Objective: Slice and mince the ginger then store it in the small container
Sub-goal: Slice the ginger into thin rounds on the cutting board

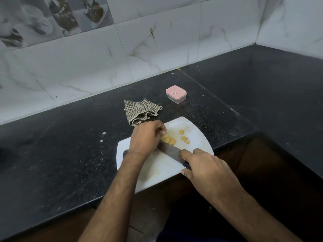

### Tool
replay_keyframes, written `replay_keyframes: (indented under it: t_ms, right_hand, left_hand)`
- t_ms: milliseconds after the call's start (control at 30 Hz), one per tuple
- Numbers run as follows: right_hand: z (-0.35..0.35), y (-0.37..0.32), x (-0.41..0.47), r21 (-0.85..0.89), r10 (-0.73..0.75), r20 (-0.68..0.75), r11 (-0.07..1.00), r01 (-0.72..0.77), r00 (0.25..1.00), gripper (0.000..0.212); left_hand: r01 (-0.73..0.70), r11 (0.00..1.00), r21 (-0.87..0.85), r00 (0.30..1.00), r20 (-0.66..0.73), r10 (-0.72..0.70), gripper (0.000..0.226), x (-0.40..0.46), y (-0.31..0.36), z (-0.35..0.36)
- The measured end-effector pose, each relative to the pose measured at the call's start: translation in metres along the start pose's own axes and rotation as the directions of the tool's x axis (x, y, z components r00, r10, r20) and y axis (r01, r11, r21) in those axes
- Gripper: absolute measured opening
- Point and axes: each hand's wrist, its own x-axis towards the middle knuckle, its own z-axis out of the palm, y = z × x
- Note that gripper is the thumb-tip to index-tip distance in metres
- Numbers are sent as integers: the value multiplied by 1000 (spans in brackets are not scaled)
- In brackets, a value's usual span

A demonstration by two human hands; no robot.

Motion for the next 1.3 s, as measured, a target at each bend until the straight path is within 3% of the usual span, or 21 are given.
replay_keyframes:
  t_ms: [367, 633, 733, 900, 1100, 1300]
  right_hand:
    - [-1, -4, 0, 29, 3, 10, 1000, -3, 1000, 29]
    - [3, -6, 6, 85, 13, -52, 996, -8, 999, 30]
    - [4, -9, 10, 98, 12, -31, 995, -9, 999, 32]
    - [2, -14, 15, 102, 6, 4, 995, -7, 1000, 36]
    - [3, -17, 15, 89, 17, 51, 996, -21, 999, 29]
    - [10, -24, 14, 107, 28, 97, 994, -38, 995, 17]
  left_hand:
    - [49, 997, 51, 999, 7, -50, 11, 7, -13, 2]
    - [49, 978, -204, 956, -274, -105, 13, -28, -5, -15]
    - [74, 943, -323, 952, -259, -163, 23, -44, -1, -14]
    - [115, 954, -276, 955, -235, -183, 26, -57, -12, -10]
    - [344, 877, -334, 918, -75, -389, 46, -68, -27, 3]
    - [375, 852, -366, 893, -103, -437, 22, -67, -22, 8]
